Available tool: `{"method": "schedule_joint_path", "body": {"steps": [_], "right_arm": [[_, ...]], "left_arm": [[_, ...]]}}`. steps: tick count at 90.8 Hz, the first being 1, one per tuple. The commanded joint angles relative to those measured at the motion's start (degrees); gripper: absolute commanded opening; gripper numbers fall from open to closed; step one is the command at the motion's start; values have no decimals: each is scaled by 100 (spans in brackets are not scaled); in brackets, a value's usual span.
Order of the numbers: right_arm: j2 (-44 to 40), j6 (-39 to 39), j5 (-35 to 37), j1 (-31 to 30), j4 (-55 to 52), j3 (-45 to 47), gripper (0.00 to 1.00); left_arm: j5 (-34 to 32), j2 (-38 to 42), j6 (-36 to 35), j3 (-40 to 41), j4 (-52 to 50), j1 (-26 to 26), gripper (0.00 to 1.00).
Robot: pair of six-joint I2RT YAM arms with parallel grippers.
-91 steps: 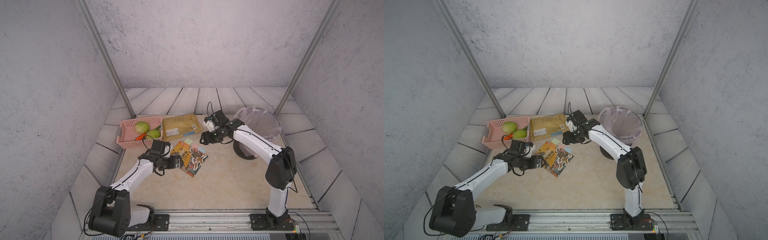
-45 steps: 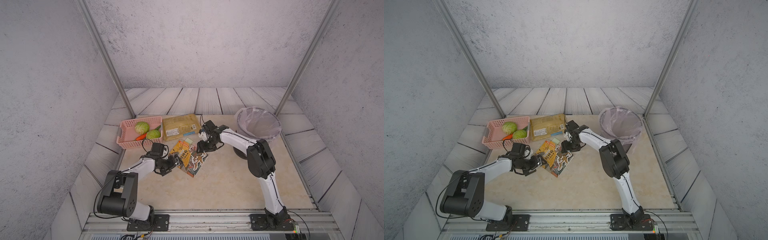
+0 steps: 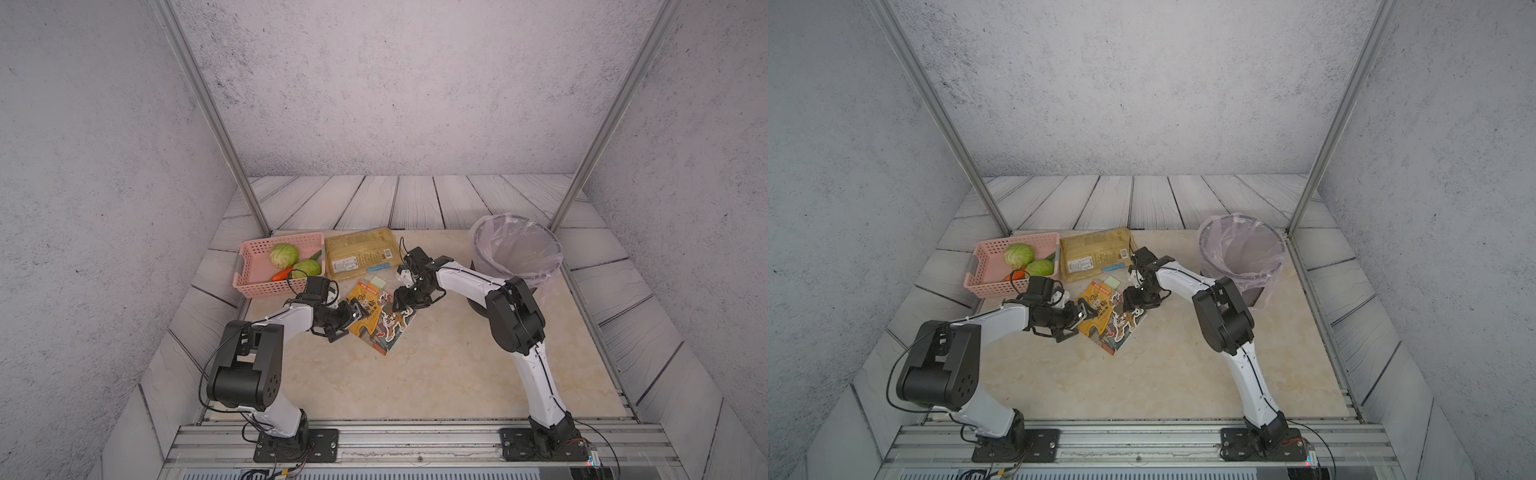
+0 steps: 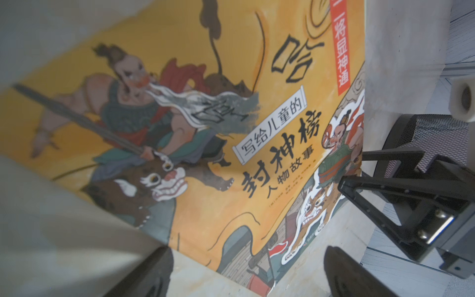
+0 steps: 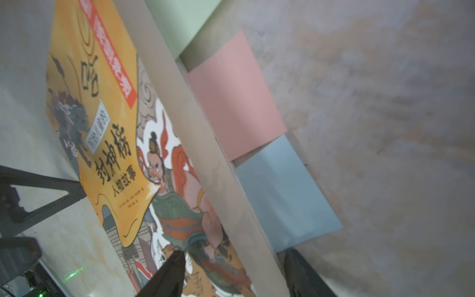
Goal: Peel off the used sticky note
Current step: Adjust the book at the center of the board.
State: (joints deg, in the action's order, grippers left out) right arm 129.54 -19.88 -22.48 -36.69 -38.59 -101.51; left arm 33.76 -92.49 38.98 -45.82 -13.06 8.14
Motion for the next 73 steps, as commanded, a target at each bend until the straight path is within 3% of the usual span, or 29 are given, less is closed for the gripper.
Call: {"method": "schedule_joint_path", "body": {"steps": [1,41,73], "right_arm": [[-61,-47,55,-9,5,494,64],[-1554,-740,-81,-178,1121,2864,57],[-2325,-1166,245,-680,1408,3911,56]], "left_arm": [[-327,-330,-14,32,-346,-67,98],[-216,-1312,-194,-882,-718,47,98],[175,-1956,-488,-1793,-1327,712,98]]}}
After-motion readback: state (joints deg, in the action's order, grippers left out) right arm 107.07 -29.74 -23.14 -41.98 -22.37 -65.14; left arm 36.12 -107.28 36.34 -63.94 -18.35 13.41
